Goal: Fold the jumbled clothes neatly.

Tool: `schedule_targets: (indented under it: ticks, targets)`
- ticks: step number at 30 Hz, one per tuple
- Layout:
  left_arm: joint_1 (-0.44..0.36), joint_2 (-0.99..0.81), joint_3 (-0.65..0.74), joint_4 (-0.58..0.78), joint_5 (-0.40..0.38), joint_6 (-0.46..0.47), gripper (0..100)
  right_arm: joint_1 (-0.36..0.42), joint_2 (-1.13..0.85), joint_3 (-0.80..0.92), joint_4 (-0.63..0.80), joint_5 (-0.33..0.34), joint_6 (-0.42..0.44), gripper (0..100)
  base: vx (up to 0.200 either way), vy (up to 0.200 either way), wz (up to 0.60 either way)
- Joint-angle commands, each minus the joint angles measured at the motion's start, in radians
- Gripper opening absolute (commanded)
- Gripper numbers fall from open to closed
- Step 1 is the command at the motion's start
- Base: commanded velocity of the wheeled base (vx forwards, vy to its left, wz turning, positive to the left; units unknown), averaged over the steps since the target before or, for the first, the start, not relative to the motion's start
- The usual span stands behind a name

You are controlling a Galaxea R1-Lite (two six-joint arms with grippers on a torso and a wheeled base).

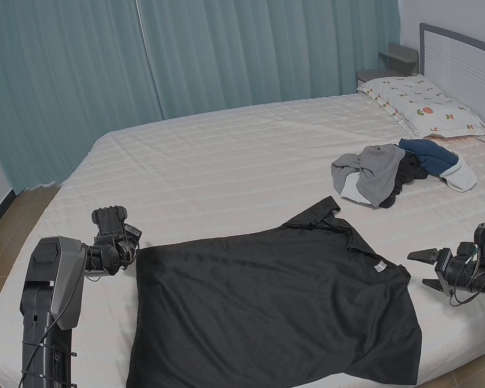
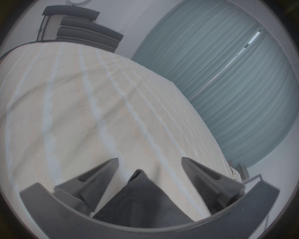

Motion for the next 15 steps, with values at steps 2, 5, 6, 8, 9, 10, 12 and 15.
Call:
schedule_targets:
  ticks: [2,5,6,8,9,10,12,15]
  targets:
    - [-0.007,-0.061,0.077,0.012,0.002,-0.097,100,0.003,-0.057,-0.081,-0.001,-0.008,-0.002,100,0.0,0.0,0.0]
    - [-0.003,-0.132,0.168,0.005,-0.058,-0.163,100,0.047,-0.123,-0.175,0.099,-0.011,-0.002,100,0.0,0.0,0.0]
    - [-0.003,-0.144,0.191,0.003,-0.082,-0.172,100,0.066,-0.147,-0.211,0.159,-0.014,-0.002,100,0.0,0.0,0.0]
    - [0.0,-0.179,0.23,0.003,-0.13,-0.186,100,0.115,-0.193,-0.305,0.317,-0.047,-0.002,100,0.0,0.0,0.0]
    - [0.003,-0.196,0.249,0.003,-0.151,-0.195,100,0.147,-0.202,-0.363,0.399,-0.09,-0.002,100,0.0,0.0,0.0]
    - [0.003,-0.198,0.252,0.003,-0.154,-0.196,100,0.151,-0.202,-0.372,0.412,-0.098,-0.002,100,0.0,0.0,0.0]
    - [0.003,-0.222,0.29,0.003,-0.203,-0.229,100,0.242,-0.184,-0.503,0.56,-0.209,-0.007,100,0.0,0.0,0.0]
    - [0.001,-0.225,0.302,0.003,-0.213,-0.233,100,0.317,-0.124,-0.573,0.607,-0.239,-0.027,100,0.0,0.0,0.0]
